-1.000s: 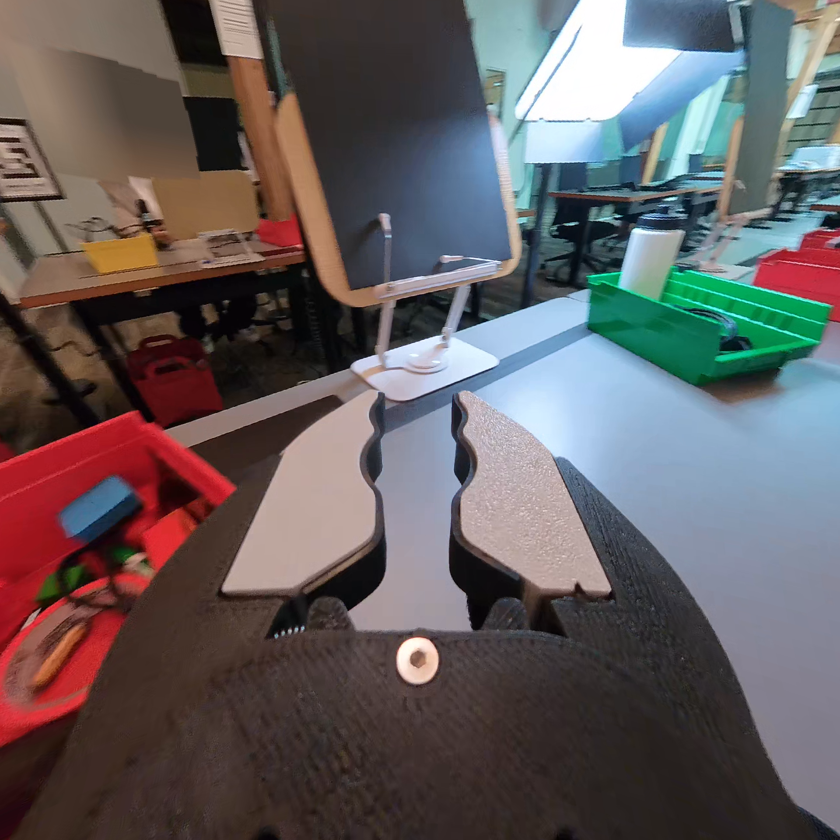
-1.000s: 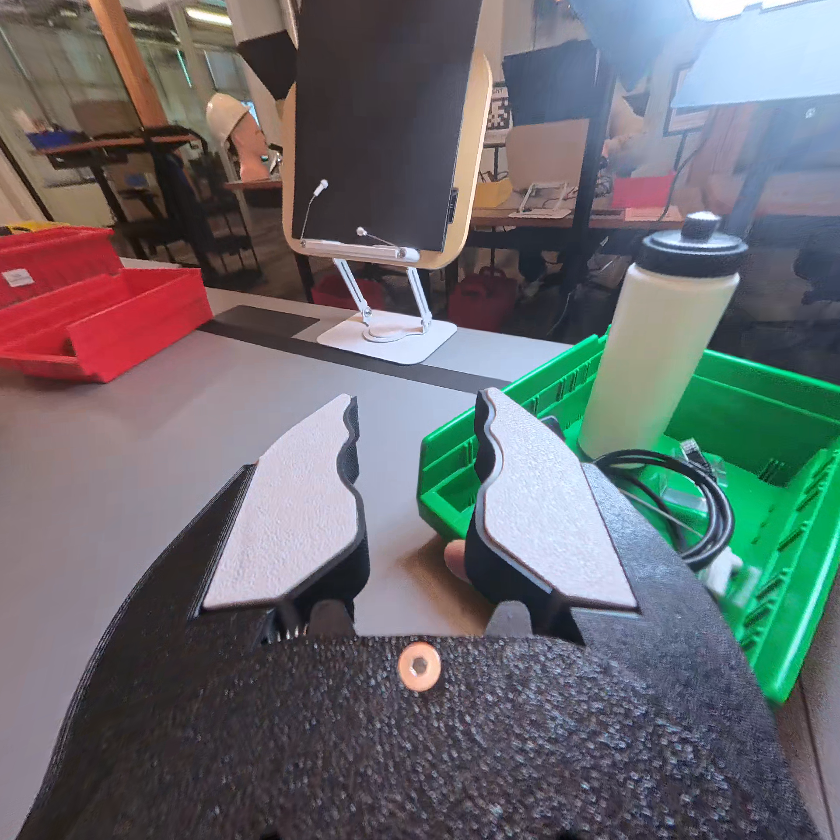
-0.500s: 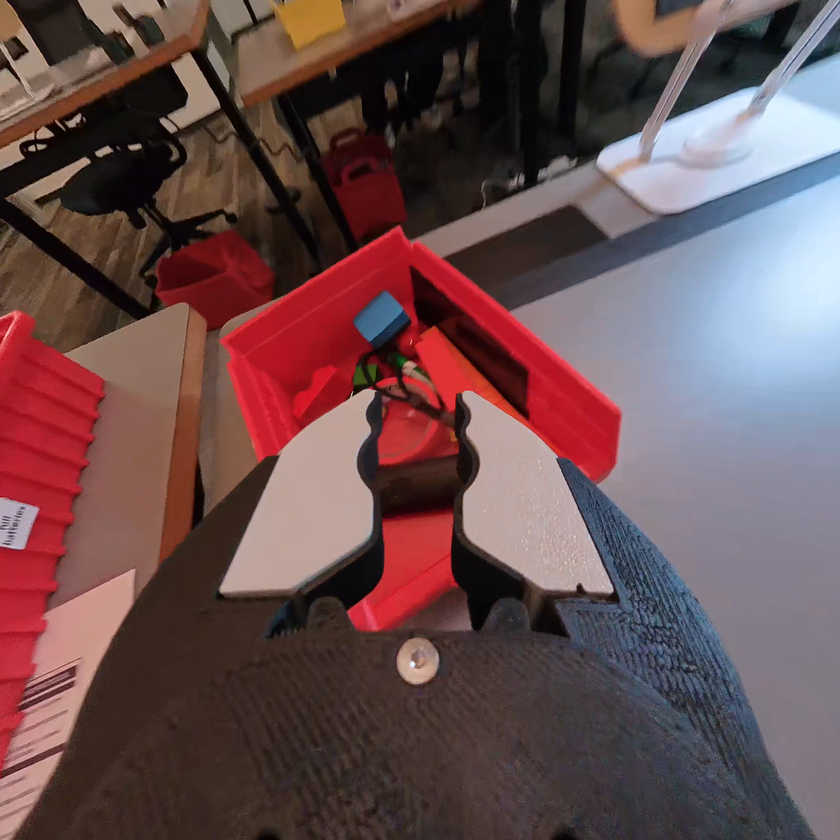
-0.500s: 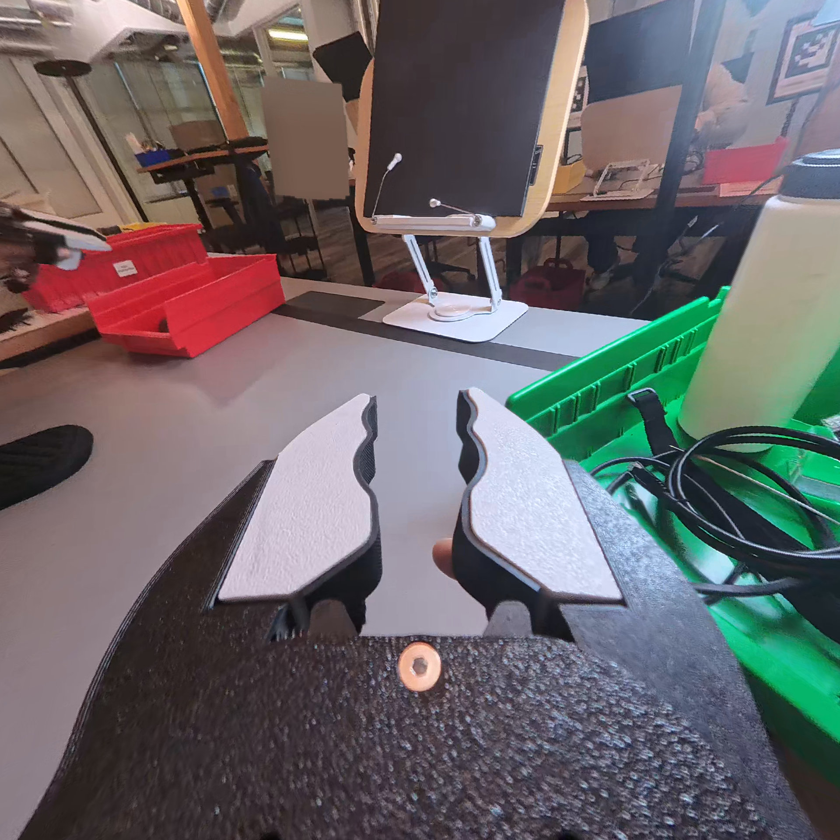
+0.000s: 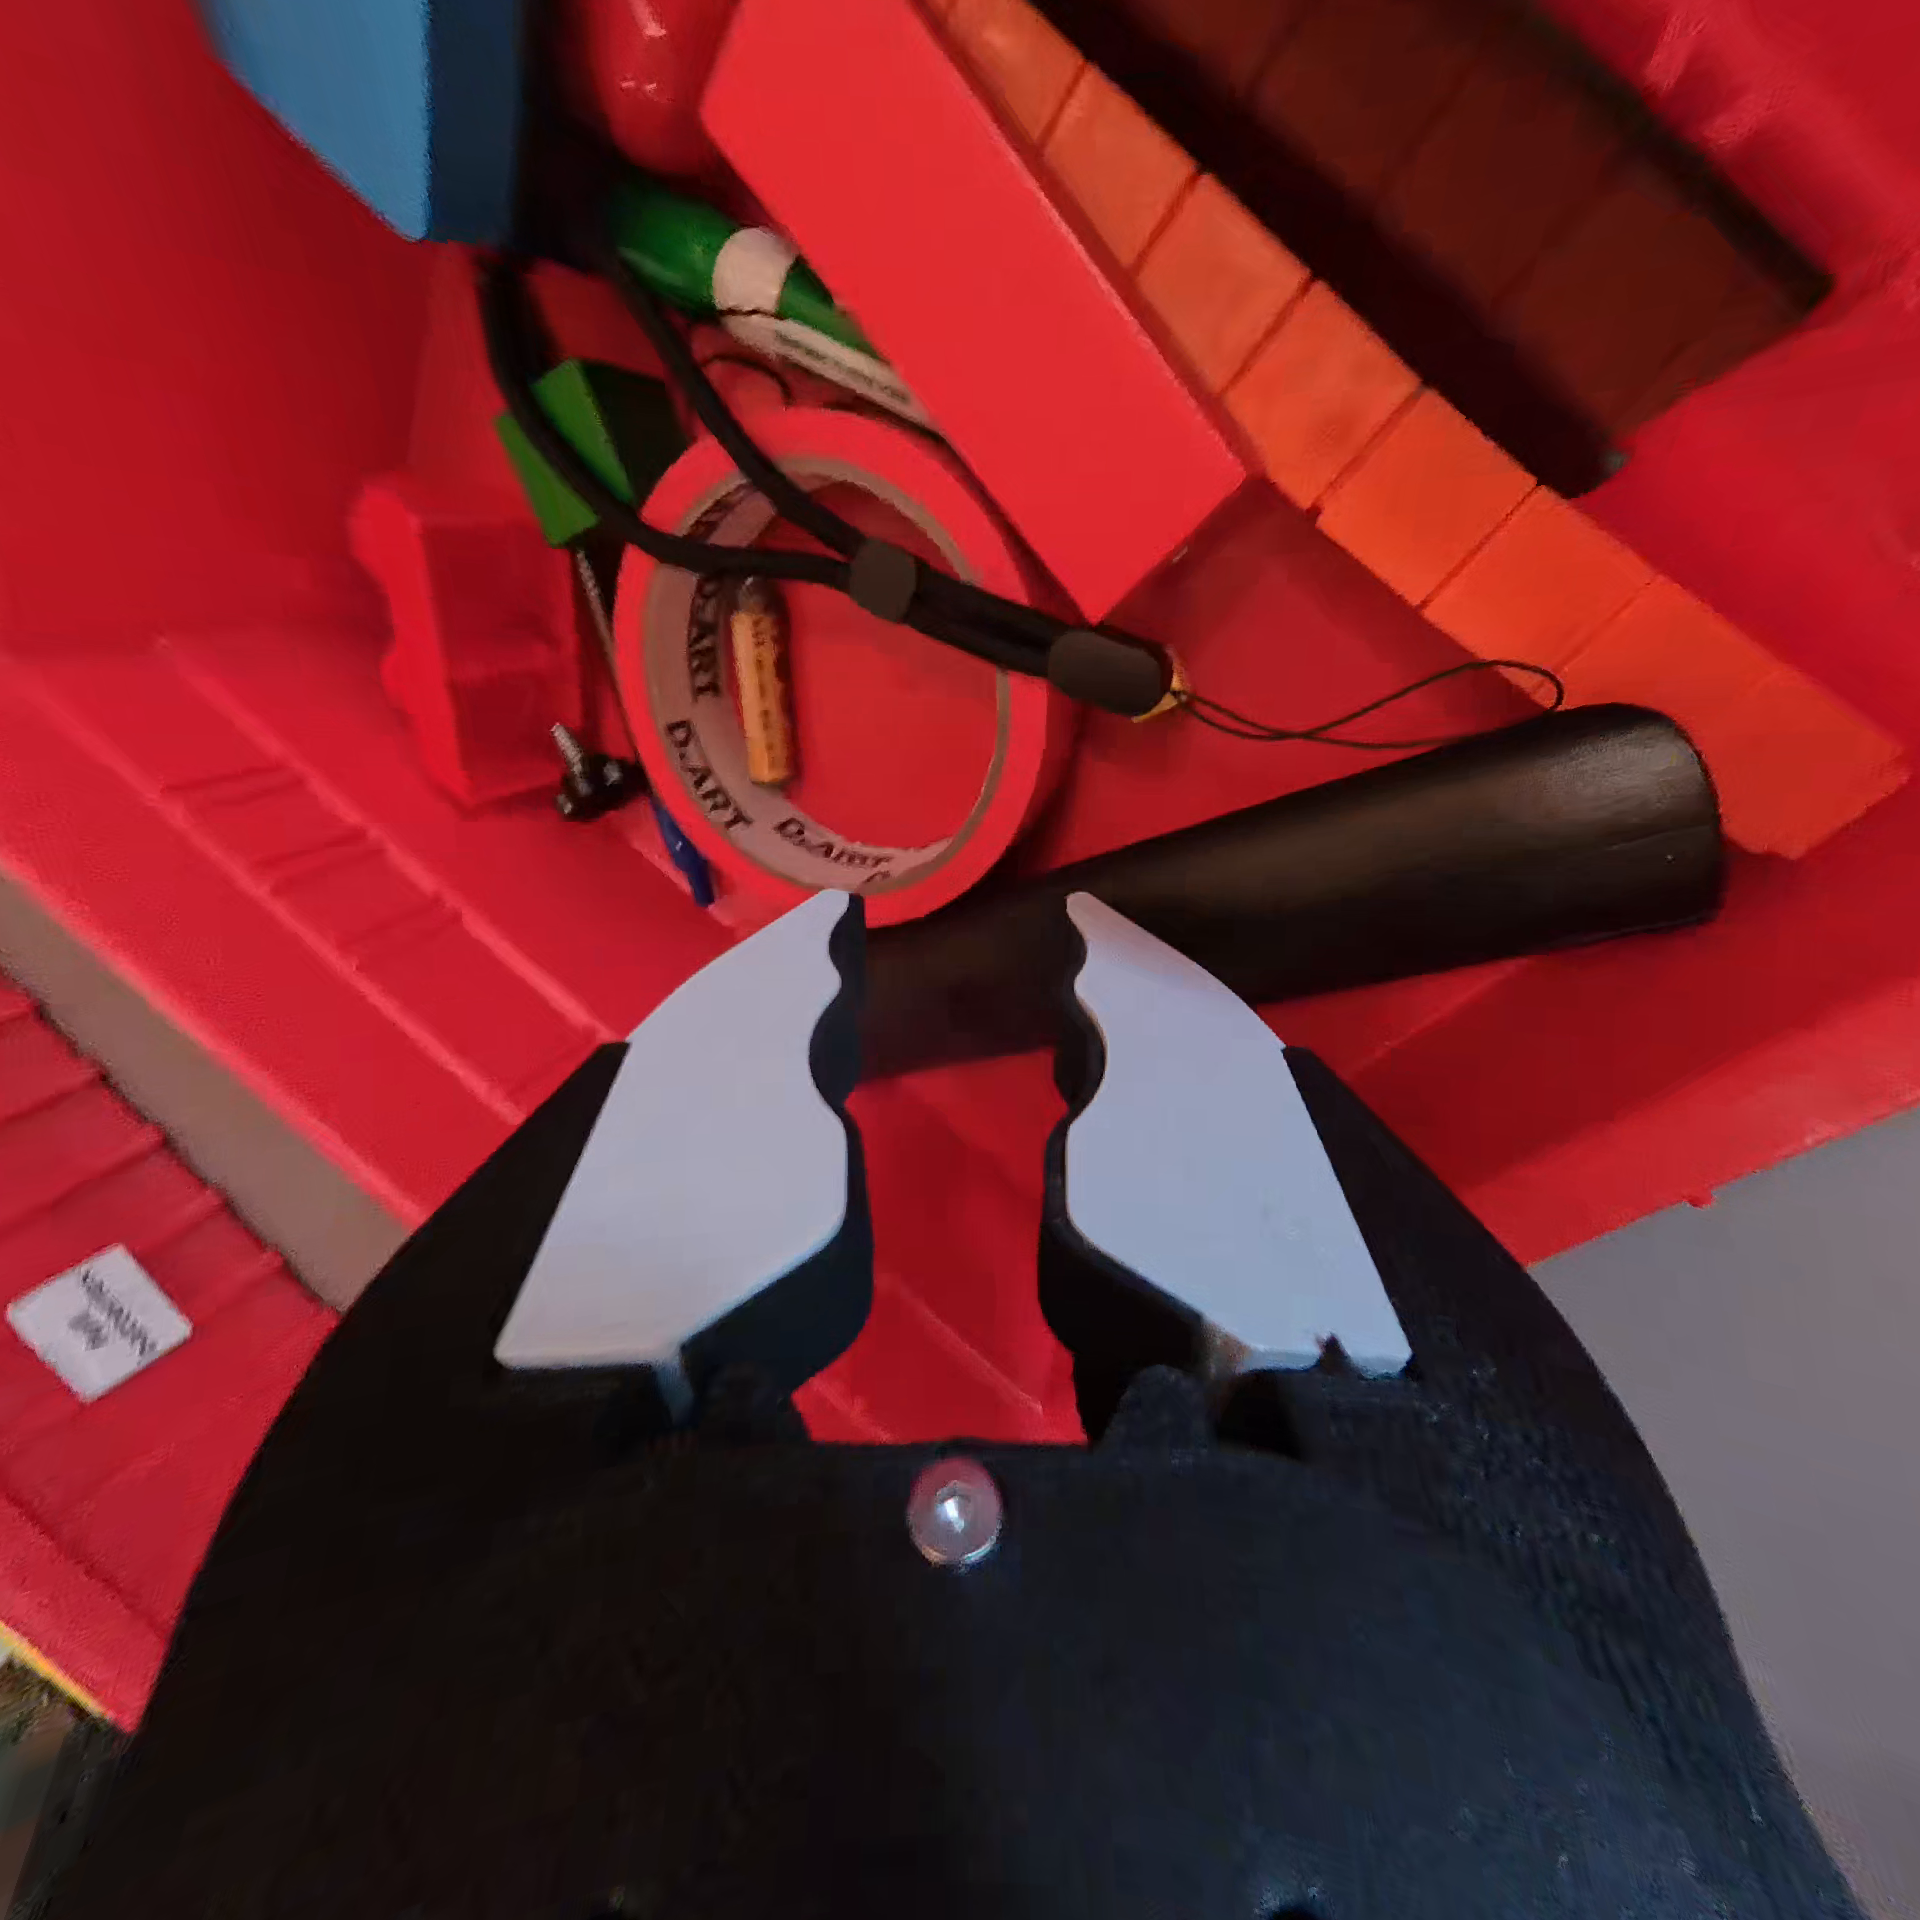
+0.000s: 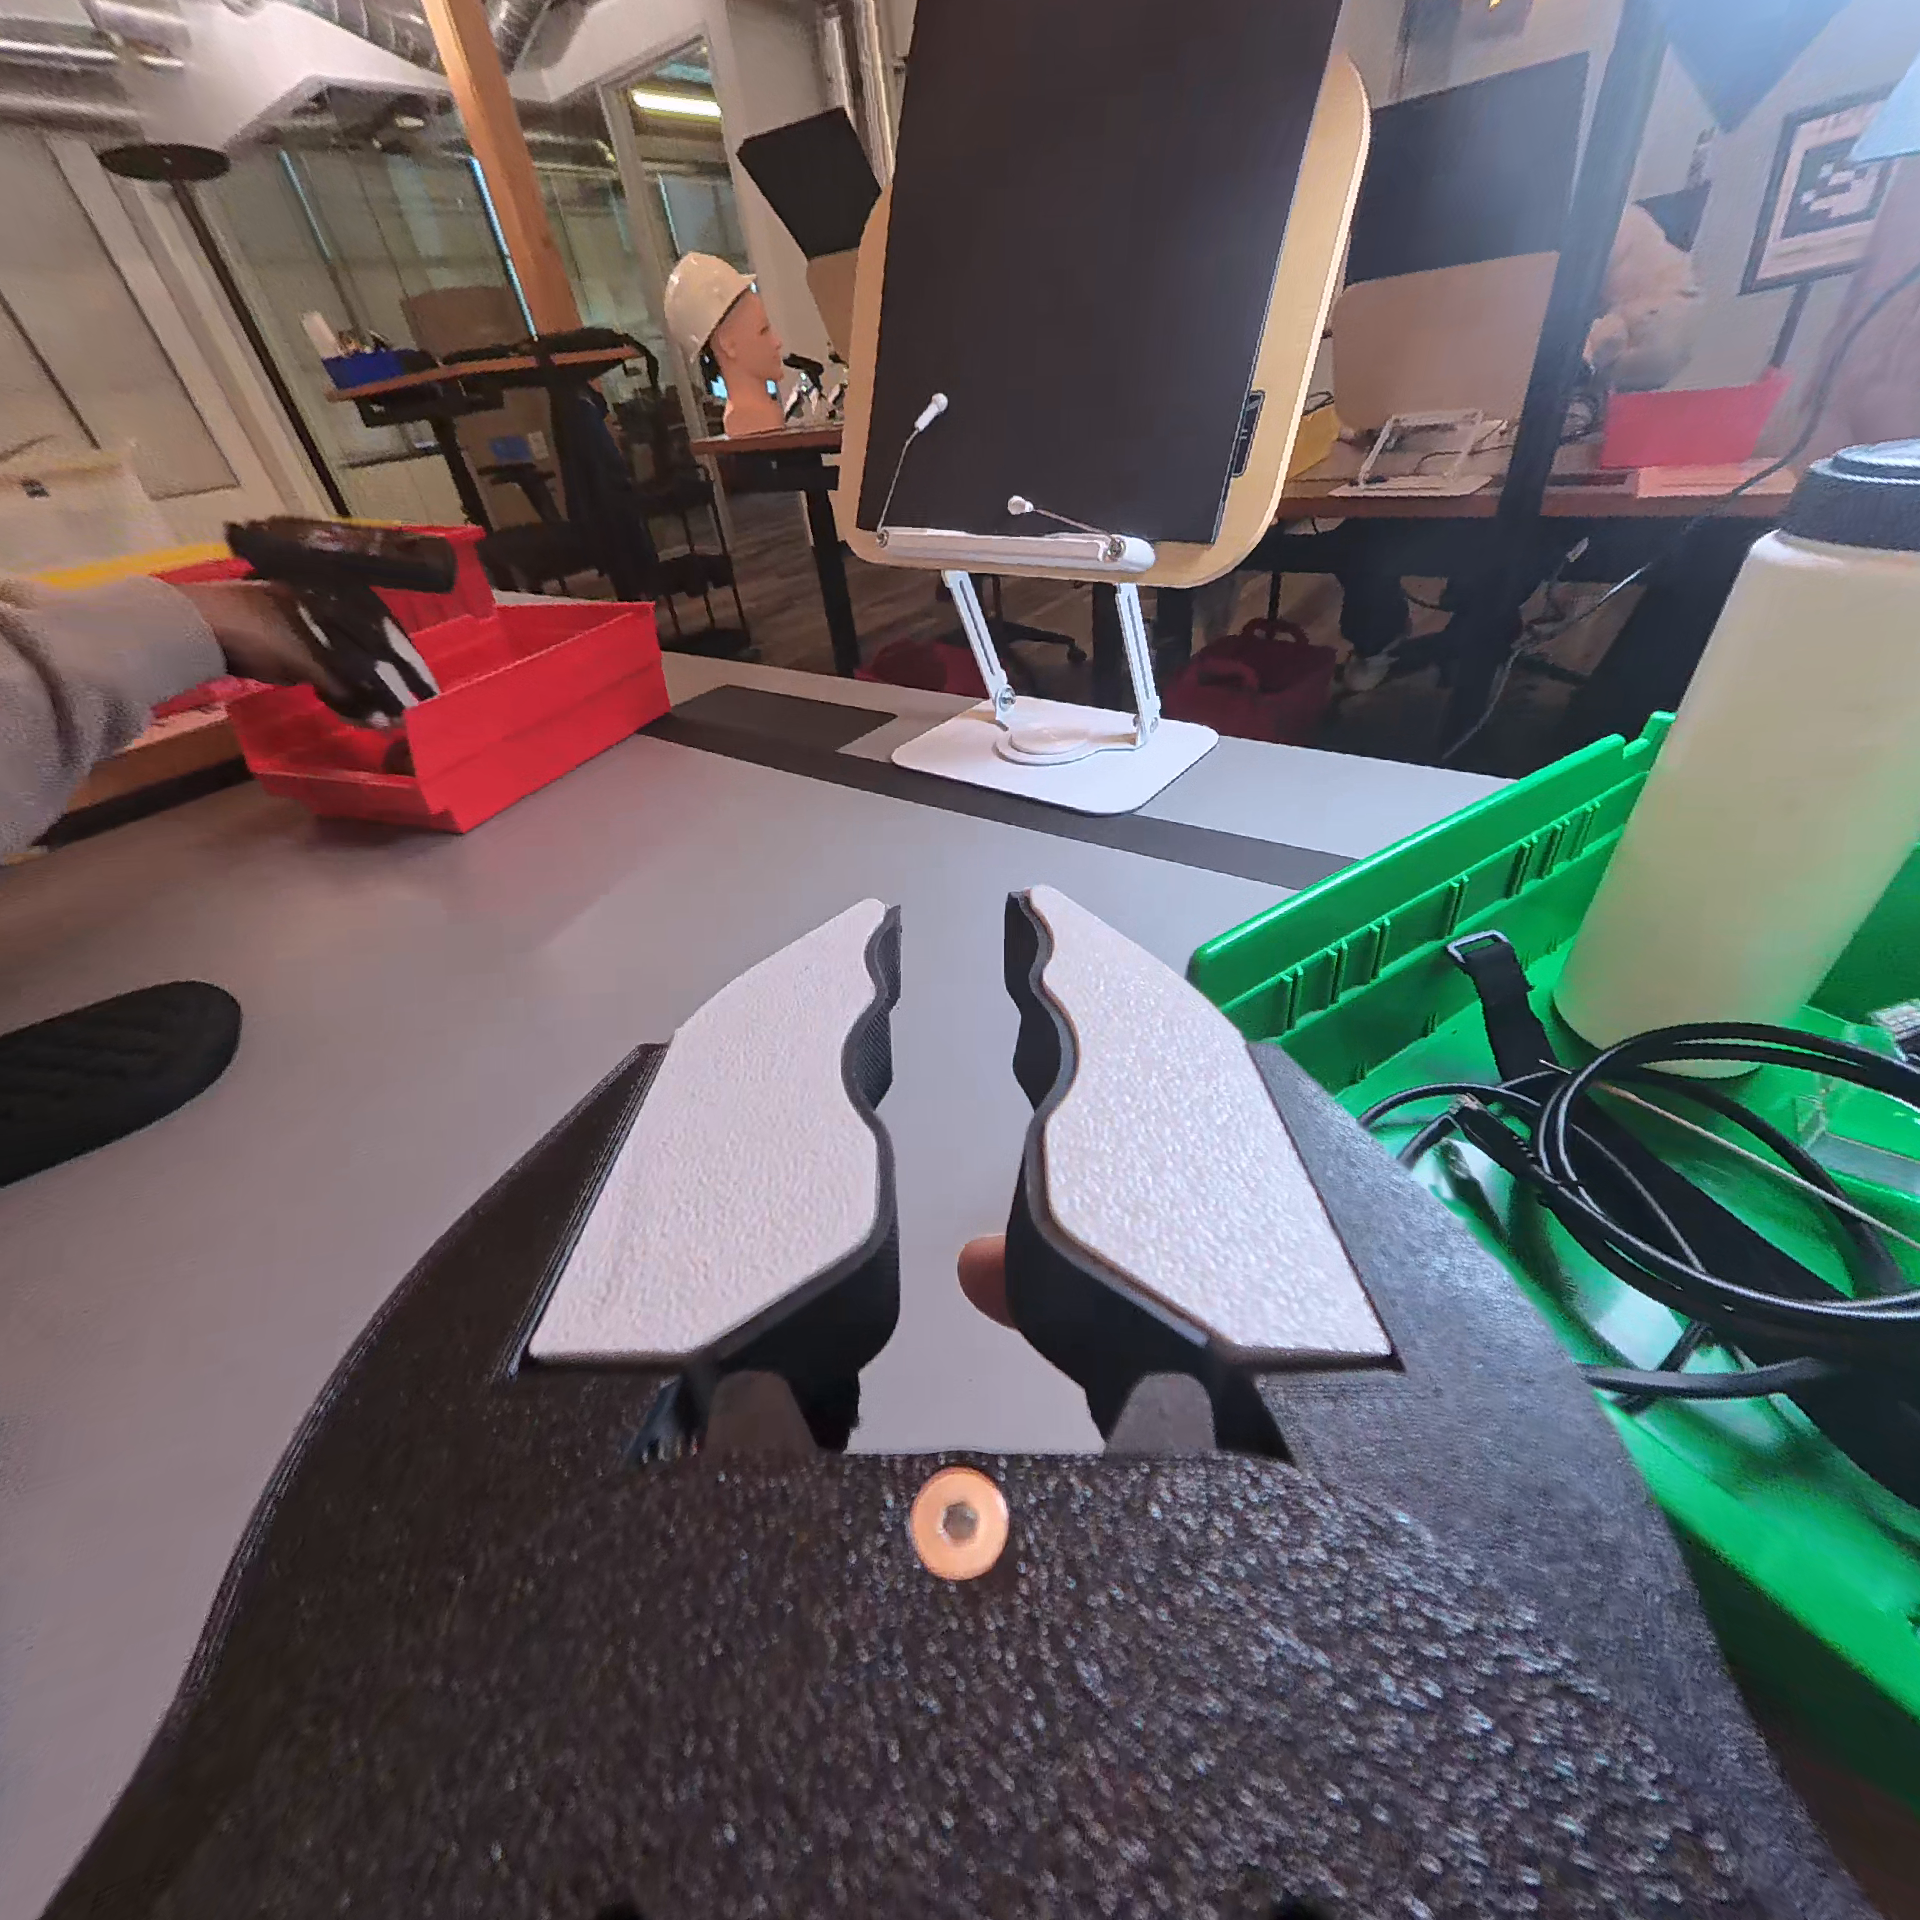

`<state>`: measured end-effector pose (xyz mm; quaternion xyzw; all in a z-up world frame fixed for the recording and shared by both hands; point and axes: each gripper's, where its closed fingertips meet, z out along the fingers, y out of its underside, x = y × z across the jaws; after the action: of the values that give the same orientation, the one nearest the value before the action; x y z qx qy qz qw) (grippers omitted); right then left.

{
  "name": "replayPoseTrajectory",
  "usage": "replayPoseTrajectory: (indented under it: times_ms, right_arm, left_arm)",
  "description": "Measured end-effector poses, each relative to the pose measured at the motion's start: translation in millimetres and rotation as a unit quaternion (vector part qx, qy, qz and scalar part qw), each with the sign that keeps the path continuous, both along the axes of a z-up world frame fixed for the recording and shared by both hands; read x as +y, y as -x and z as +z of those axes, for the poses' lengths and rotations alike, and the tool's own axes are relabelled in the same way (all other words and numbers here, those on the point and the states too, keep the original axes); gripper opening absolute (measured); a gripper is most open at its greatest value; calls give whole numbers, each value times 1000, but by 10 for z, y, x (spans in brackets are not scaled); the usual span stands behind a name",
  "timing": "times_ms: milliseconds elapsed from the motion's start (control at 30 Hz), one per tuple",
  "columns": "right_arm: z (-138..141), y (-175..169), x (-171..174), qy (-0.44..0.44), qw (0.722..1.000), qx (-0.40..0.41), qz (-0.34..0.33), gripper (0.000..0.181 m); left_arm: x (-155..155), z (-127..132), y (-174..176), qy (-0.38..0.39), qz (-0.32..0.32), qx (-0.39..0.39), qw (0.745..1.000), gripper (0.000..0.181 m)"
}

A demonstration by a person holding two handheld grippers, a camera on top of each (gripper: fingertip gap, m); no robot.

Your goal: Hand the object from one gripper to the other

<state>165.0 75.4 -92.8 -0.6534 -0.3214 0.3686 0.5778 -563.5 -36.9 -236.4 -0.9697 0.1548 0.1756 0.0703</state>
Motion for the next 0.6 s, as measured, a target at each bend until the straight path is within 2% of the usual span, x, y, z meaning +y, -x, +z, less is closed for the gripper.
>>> replayPoseTrajectory:
  times_ms: [200,333,433,600]
  right_arm:
    - [-75,68,14,25,1000,-6,9,19]
    - [-127,122,15,39,999,-7,17,19]
    - [-167,133,35,42,999,-14,16,19]
    - [-181,243,16,77,996,16,49,19]
  left_arm:
    - [142,-247,70,45,-23,-20,999,36]
    - [187,-372,47,58,-49,-31,997,17]
    - [148,-216,29,64,-68,-18,995,11]
    - [-136,366,-9,142,-104,50,983,10]
